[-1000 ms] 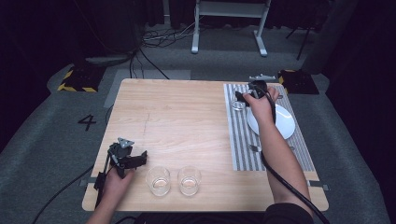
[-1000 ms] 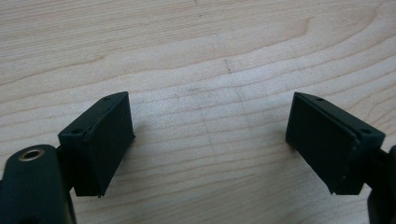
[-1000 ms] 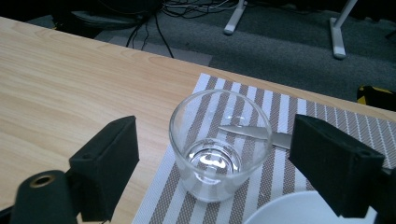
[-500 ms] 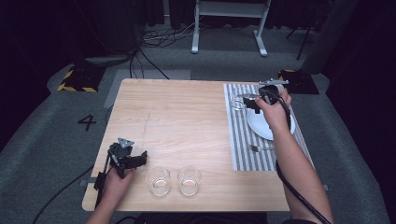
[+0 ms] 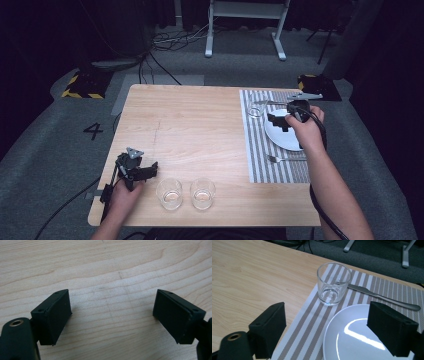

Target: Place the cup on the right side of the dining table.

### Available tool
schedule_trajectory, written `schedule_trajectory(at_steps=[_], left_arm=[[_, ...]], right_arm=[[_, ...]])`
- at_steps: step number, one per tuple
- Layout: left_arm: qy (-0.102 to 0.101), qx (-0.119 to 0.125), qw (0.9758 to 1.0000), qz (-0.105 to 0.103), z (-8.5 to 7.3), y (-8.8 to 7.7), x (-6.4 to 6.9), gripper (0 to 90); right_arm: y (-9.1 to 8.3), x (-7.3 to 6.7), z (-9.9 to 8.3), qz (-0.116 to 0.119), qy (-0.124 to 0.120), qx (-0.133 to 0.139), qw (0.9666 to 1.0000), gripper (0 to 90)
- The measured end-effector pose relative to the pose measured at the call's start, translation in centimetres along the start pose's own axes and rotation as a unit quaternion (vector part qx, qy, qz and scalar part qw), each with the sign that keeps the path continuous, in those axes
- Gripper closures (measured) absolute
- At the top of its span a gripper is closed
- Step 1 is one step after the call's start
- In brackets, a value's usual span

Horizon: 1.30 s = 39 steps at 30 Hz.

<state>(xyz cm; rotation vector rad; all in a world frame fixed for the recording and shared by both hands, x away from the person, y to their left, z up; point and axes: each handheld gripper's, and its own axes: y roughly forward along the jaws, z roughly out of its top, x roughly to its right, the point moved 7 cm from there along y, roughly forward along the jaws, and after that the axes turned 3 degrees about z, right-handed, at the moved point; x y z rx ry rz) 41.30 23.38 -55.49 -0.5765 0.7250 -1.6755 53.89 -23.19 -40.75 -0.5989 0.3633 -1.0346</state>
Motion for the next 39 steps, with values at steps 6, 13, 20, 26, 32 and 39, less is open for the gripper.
schedule_trajectory(at_steps=[6,13,20,26,32,39], left_arm=[[0.001,0.001,1.0,0.0,0.1,0.1,0.1,15.5],[0.001,0.001,1.0,-0.001,0.1,0.1,0.1,15.3],[0.002,0.001,1.0,-0.002,0.1,0.1,0.1,15.3],[0.002,0.0,1.0,-0.002,0.1,0.1,0.1,15.2],[0.003,0.0,1.0,-0.002,0.1,0.1,0.1,15.3],[0.003,0.001,1.0,-0.001,0.1,0.1,0.1,15.4]], right_arm=[[-1.8,0.7,-1.5,0.001,0.003,-0.005,1.0,15.8],[-3.6,1.6,-3.5,0.0,0.014,-0.008,0.9999,15.9],[-5.2,2.5,-5.4,-0.005,0.022,-0.013,0.9997,15.8],[-6.0,2.8,-7.3,-0.002,0.025,-0.024,0.9994,15.9],[-6.7,2.9,-9.1,0.0,0.029,-0.032,0.9991,15.9],[-7.1,2.8,-12.0,0.01,0.046,-0.041,0.998,15.9]])
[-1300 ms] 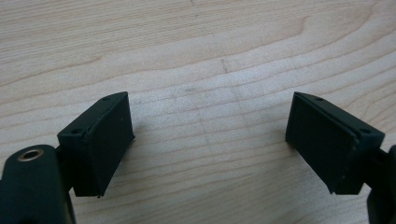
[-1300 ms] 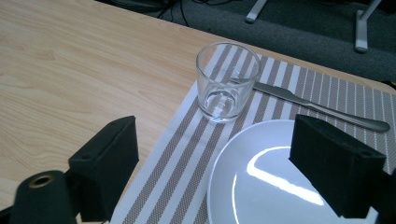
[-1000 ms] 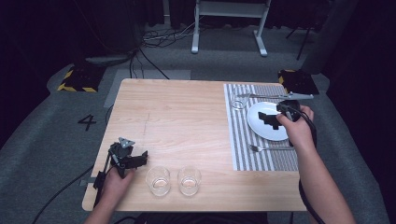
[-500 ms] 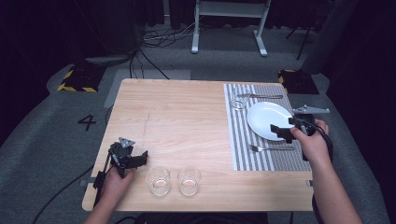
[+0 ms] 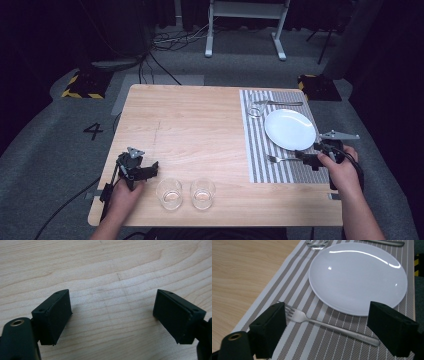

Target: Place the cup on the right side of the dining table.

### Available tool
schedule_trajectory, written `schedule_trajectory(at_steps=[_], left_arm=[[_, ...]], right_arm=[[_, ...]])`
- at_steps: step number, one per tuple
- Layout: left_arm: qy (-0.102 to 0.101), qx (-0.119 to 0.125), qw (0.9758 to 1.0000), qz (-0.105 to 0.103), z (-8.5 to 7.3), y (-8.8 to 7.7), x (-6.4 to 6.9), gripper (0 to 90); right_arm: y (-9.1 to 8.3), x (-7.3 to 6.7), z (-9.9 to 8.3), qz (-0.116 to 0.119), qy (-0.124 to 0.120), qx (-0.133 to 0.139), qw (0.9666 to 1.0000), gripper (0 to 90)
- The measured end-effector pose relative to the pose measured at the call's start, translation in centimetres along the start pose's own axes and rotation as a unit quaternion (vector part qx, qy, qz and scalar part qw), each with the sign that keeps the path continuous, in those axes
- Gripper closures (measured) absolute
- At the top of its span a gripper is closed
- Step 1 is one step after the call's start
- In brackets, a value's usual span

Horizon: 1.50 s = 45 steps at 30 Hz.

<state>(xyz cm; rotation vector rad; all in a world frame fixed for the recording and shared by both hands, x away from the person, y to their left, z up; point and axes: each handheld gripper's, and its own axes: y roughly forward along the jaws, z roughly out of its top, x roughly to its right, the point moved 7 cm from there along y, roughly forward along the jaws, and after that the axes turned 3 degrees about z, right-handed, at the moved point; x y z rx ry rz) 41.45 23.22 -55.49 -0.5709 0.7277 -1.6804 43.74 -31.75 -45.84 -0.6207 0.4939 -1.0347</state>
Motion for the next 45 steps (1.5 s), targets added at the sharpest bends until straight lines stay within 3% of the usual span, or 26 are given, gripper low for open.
schedule_trajectory(at_steps=[12,17,22,30,40,45], left_arm=[[0.001,-0.001,1.0,0.0,0.0,0.0,0.0,15.4],[0.002,-0.001,1.0,-0.001,0.0,0.0,0.0,15.4],[0.001,-0.001,1.0,-0.001,0.0,0.0,0.0,15.4],[0.0,-0.001,1.0,-0.001,0.0,0.0,0.0,15.3],[0.001,-0.001,1.0,-0.002,0.0,0.0,0.0,15.3],[0.0,-0.001,1.0,-0.002,0.0,0.0,0.0,15.3]], right_arm=[[0.6,1.1,-3.6,-0.004,0.027,-0.015,0.9995,16.2],[1.0,1.4,-4.6,-0.006,0.029,-0.023,0.9993,16.4],[1.2,1.7,-5.8,0.0,0.01,-0.033,0.9994,16.8],[1.6,1.9,-8.3,0.002,0.025,-0.035,0.9991,18.5],[1.5,1.1,-10.2,0.011,0.024,-0.015,0.9995,20.0],[1.6,0.9,-10.5,0.001,0.018,0.004,0.9998,19.1]])
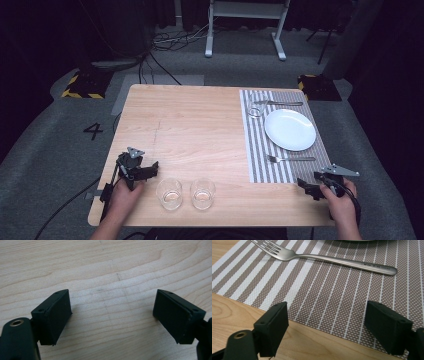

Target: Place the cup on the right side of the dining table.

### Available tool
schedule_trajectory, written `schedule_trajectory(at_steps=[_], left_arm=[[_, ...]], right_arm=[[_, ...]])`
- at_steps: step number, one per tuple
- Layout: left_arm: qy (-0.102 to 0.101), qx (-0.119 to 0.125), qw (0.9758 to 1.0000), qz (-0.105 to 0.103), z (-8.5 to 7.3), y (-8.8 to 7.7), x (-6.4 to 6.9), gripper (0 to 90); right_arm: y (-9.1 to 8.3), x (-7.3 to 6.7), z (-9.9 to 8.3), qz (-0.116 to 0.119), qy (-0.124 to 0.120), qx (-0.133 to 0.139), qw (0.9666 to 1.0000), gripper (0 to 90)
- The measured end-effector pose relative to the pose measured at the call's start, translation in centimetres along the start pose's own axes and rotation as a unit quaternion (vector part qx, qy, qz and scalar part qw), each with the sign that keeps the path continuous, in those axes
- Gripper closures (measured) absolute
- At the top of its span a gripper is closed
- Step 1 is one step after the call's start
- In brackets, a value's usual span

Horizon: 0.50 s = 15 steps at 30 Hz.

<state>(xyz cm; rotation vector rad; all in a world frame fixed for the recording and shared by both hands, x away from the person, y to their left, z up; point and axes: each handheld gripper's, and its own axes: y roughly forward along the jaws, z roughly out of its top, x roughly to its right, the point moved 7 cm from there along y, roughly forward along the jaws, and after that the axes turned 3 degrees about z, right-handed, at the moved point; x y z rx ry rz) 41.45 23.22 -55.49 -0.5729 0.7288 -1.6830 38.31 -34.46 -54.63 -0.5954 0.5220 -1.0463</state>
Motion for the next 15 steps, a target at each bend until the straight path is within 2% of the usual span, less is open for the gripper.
schedule_trajectory(at_steps=[6,15], left_arm=[[0.001,0.0,1.0,0.0,0.0,0.0,-0.01,15.3],[0.0,0.0,1.0,-0.002,-0.01,0.0,0.01,15.3]], right_arm=[[0.32,-0.53,-0.45,-0.02,-0.047,0.0,0.9987,14.8],[0.34,-0.57,-0.46,-0.021,-0.045,0.001,0.9988,14.6]])
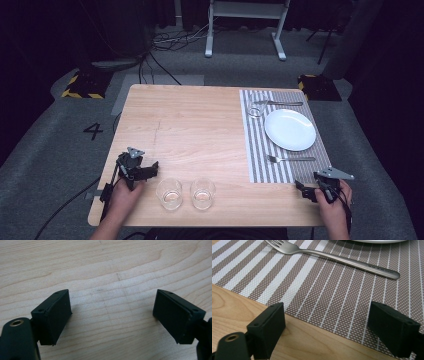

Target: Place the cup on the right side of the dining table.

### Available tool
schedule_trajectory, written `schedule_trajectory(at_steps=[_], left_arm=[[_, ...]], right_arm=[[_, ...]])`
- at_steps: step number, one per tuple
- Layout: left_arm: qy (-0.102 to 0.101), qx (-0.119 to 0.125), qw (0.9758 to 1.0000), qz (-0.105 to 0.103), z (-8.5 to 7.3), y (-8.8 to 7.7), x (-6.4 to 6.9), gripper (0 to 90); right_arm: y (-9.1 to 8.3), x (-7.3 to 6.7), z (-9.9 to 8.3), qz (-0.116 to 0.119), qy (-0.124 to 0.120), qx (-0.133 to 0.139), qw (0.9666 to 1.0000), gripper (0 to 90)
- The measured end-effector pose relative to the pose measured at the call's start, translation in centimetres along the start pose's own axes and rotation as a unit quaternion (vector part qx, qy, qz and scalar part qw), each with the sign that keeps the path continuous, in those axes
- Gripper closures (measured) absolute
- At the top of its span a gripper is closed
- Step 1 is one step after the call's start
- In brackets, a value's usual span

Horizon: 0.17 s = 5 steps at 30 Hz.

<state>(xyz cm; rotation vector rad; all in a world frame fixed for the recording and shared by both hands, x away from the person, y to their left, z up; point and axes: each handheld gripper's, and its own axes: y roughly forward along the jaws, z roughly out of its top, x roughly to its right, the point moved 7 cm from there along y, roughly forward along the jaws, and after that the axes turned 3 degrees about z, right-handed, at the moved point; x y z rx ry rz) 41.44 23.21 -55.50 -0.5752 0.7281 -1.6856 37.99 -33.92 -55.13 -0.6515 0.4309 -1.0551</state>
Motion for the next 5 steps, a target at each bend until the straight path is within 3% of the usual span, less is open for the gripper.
schedule_trajectory(at_steps=[5], left_arm=[[0.001,0.0,1.0,-0.001,0.06,0.05,0.0,15.3]], right_arm=[[0.01,-0.01,0.01,-0.001,0.0,0.0,1.0,14.5]])
